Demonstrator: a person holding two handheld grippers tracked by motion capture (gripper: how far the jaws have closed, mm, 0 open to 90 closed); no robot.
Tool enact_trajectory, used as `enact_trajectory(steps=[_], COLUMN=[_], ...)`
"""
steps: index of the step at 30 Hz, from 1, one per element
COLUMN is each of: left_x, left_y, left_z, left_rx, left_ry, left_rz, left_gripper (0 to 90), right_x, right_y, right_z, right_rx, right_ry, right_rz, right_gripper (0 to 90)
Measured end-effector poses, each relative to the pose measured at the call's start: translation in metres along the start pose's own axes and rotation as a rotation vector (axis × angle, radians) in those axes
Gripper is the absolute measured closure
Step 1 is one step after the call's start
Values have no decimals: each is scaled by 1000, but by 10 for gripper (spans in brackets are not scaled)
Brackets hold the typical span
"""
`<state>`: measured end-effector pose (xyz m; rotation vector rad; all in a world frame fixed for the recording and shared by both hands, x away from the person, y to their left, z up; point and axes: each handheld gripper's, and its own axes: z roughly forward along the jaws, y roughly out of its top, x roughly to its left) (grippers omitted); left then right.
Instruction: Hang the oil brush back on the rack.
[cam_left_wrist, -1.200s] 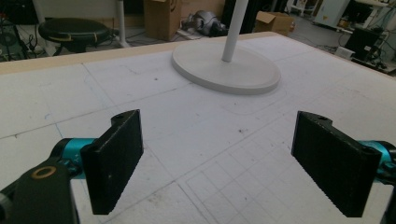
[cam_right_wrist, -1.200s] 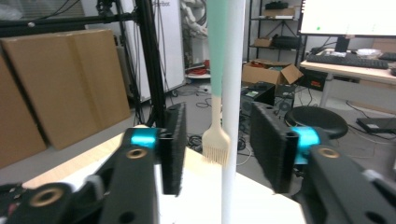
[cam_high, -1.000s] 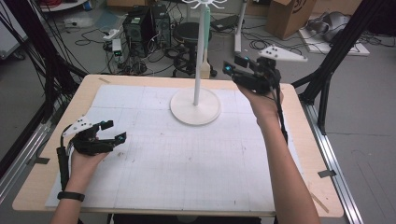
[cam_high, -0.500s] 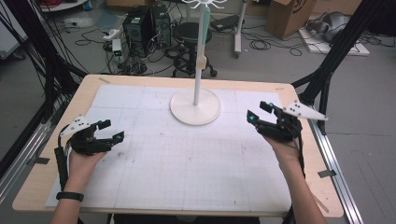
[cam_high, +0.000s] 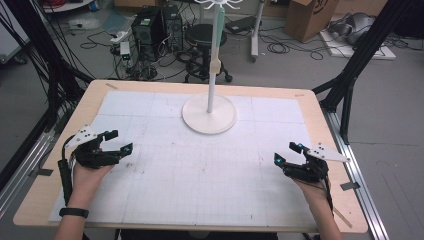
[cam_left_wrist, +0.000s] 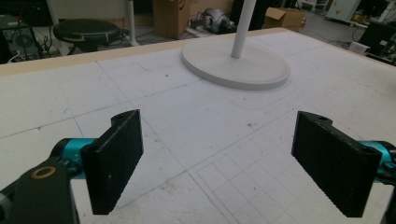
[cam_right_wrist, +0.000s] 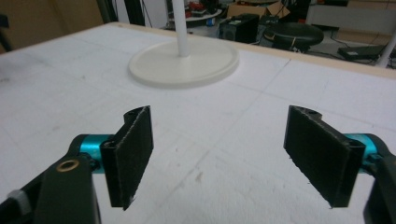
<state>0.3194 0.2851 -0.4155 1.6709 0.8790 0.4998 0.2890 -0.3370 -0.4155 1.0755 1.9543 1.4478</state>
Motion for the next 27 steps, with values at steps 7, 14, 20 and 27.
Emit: enact_trajectory(steps=[7, 14, 20, 27], left_x=[0, 0, 1, 1], left_y=[0, -1, -2, -2], left_z=[0, 1, 2, 2], left_rx=[-6, 6, 8, 12], left_ry=[4, 5, 5, 11], left_rz=[-2, 4, 6, 11], left_gripper=[172, 172, 172, 172], right_x=[-5, -8, -12, -17], right_y=[-14, -18, -20, -24], right_z=[3, 7, 6, 5], right_rx=[65, 125, 128, 129], right_ry=[2, 8, -3, -22], right_rz=[-31, -36, -7, 8], right_gripper=[201, 187, 171, 165])
